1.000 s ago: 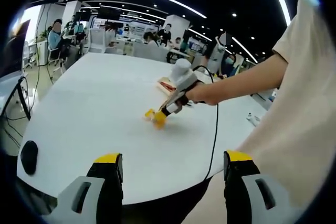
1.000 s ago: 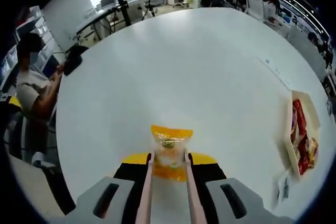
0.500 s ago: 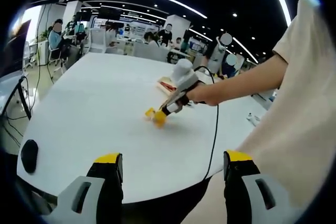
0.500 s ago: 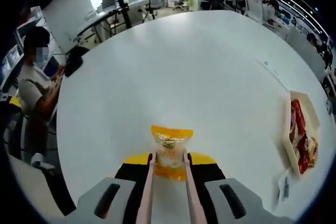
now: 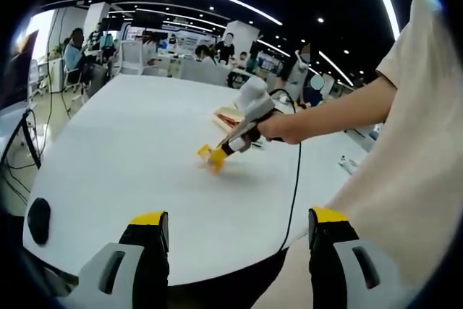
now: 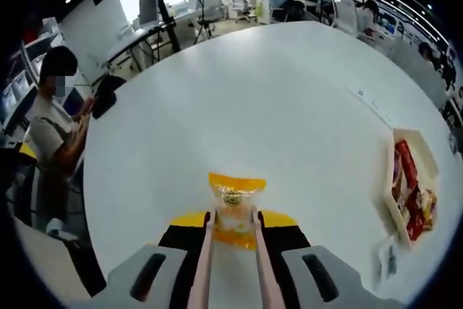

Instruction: Place the target food into the container with the food tongs after gripping and lifting it, then release it inside without dropping or visibly crushing the food.

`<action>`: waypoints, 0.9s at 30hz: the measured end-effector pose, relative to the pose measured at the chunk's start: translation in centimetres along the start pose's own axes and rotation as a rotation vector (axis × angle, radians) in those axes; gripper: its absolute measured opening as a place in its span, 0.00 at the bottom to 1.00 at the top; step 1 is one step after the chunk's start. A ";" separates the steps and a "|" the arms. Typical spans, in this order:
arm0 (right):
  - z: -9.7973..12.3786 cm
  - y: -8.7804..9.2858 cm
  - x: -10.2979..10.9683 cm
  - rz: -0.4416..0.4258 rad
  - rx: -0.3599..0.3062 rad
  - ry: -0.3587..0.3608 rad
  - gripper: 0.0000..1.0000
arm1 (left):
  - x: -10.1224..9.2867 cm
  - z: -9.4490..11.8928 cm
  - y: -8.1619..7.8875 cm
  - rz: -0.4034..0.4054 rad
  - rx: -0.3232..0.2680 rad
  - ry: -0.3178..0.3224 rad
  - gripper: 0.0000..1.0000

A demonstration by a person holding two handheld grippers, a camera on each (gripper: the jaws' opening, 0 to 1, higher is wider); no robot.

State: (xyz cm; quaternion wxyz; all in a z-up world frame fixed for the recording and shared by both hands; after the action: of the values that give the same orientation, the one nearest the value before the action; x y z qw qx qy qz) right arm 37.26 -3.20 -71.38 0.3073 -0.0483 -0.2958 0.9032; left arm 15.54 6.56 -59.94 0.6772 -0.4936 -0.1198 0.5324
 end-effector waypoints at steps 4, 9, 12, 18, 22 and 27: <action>0.4 -0.4 -0.2 -0.015 -0.013 -0.006 0.25 | -0.2 -0.3 -0.2 -0.002 -0.002 0.007 0.79; 0.9 -0.9 -0.4 -0.017 -0.025 -0.003 0.25 | -0.6 -0.7 -0.4 -0.007 -0.005 0.029 0.80; 1.3 -1.2 -0.6 -0.017 -0.034 -0.002 0.25 | -0.9 -1.1 -0.7 -0.016 -0.006 0.043 0.81; 2.1 -1.7 -1.5 -0.023 -0.053 0.006 0.25 | -1.0 -1.6 -1.3 -0.021 -0.015 0.052 0.81; 2.8 -2.0 -2.2 -0.052 -0.075 0.007 0.25 | -1.3 -2.2 -1.4 -0.024 -0.015 0.062 0.82; 3.7 -2.7 -2.8 -0.062 -0.097 0.008 0.26 | -2.1 -2.6 -1.7 -0.036 -0.012 0.079 0.82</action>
State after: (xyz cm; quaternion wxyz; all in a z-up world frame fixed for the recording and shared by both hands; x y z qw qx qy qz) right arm 39.93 -5.05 -67.08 0.3336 -0.0575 -0.3395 0.8776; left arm 17.55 3.46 -59.09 0.6877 -0.5162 -0.1050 0.4997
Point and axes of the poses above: the point that each gripper's makers call its tool centre point, and the gripper's own axes: z roughly backward along the fingers, x roughly to its left, y roughly out of its underside, the point moved 1 cm from there along z, roughly backward along the fingers, and after that the axes turned 2 degrees about z, right-handed, at the moved point
